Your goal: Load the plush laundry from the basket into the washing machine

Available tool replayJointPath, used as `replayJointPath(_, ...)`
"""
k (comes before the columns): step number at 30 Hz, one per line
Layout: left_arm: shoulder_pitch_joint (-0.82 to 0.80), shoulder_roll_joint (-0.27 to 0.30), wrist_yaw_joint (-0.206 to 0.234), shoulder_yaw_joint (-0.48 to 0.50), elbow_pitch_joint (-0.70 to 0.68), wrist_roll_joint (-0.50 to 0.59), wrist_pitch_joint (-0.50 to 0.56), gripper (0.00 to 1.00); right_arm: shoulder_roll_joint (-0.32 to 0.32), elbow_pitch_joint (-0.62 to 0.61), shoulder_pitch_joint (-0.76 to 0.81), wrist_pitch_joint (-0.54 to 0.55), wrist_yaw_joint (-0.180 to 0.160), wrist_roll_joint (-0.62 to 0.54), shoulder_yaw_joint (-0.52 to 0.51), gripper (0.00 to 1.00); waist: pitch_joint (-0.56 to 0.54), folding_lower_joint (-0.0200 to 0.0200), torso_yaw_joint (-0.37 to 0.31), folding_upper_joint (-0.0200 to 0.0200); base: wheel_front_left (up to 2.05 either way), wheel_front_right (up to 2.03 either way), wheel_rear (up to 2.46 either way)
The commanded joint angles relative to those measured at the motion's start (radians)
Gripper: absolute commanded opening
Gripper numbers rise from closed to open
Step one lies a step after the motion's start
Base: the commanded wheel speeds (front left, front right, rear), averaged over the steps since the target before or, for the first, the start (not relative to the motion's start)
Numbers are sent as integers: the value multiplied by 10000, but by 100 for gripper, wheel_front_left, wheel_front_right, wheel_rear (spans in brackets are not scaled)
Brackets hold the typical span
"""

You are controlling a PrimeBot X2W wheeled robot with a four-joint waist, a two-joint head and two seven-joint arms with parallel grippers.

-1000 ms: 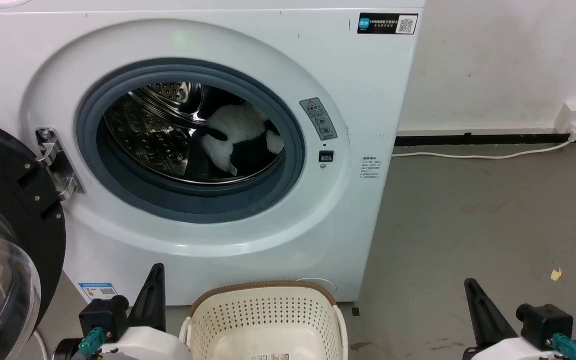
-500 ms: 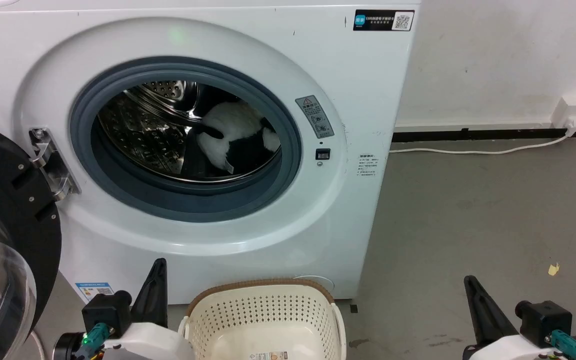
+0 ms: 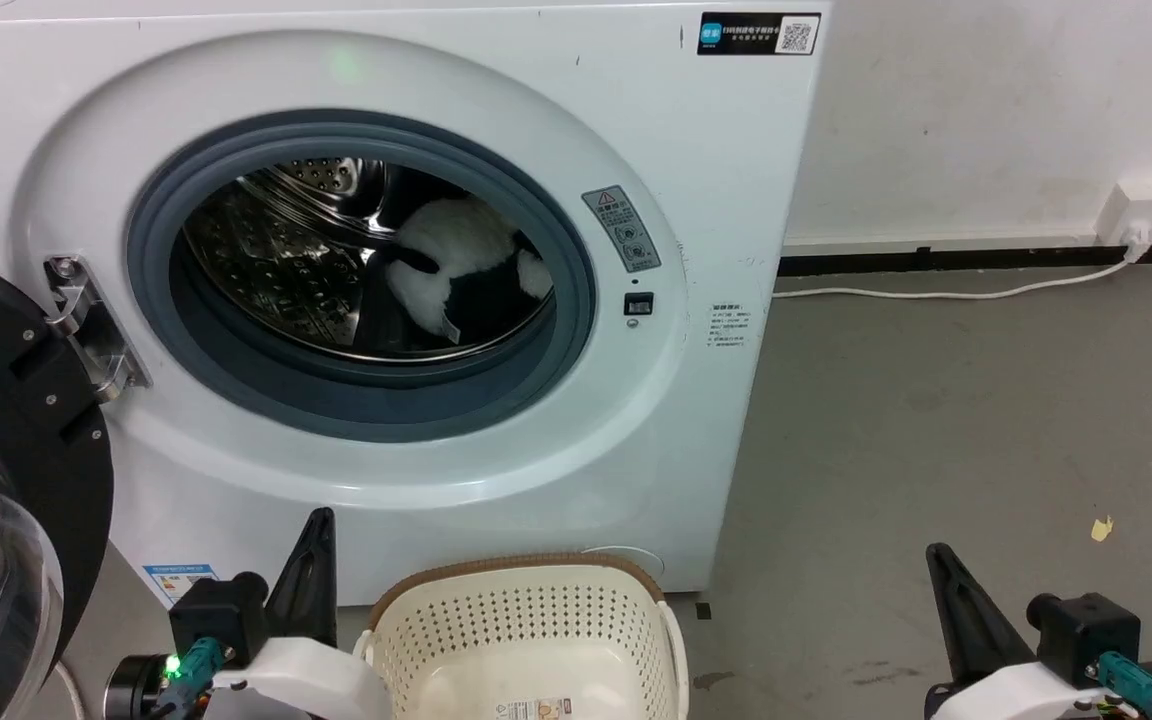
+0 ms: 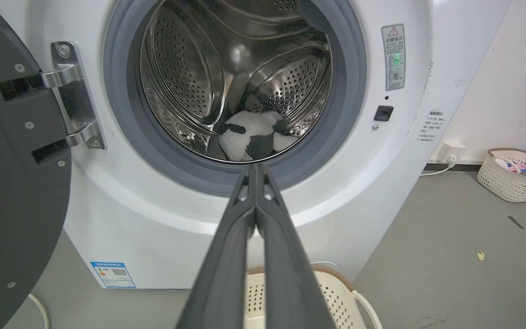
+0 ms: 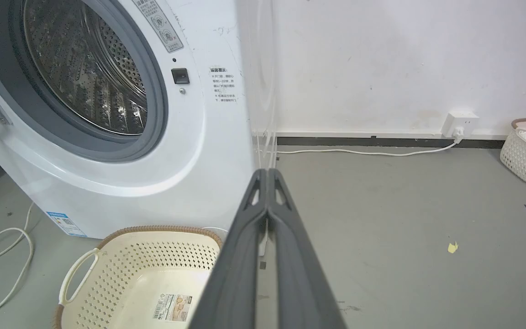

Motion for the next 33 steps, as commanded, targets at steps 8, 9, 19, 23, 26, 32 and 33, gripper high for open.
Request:
replayJointPath(8,115,-222,-167,249,-186,427,214,0,10,-208,-206,117,-4,-207,26,0,53,0,-54,-1,0,0,0)
replayJointPath(9,117,-242,-179,271,-202,469,234,0,10,-224,-210,130,-4,-221,27,0,60,0,-61,-1,0,0,0)
replayJointPath(19,135,-435,-301,494,-360,885,437,0,12,-381,-252,257,-4,-366,36,0,126,0,-128,-1,0,0,0)
replayJointPath(23,142,-513,-350,583,-423,1053,518,0,12,-444,-269,308,-5,-424,40,0,152,0,-155,-1,0,0,0)
replayJointPath(26,147,-572,-386,650,-471,1178,579,0,13,-491,-282,347,-5,-468,42,0,172,0,-175,-1,0,0,0)
replayJointPath(32,158,-688,-460,784,-566,1429,702,0,13,-585,-307,424,-5,-555,48,0,212,0,-215,-1,0,0,0)
replayJointPath(33,160,-708,-472,806,-582,1471,722,0,14,-601,-312,436,-5,-569,49,0,218,0,-222,-1,0,0,0)
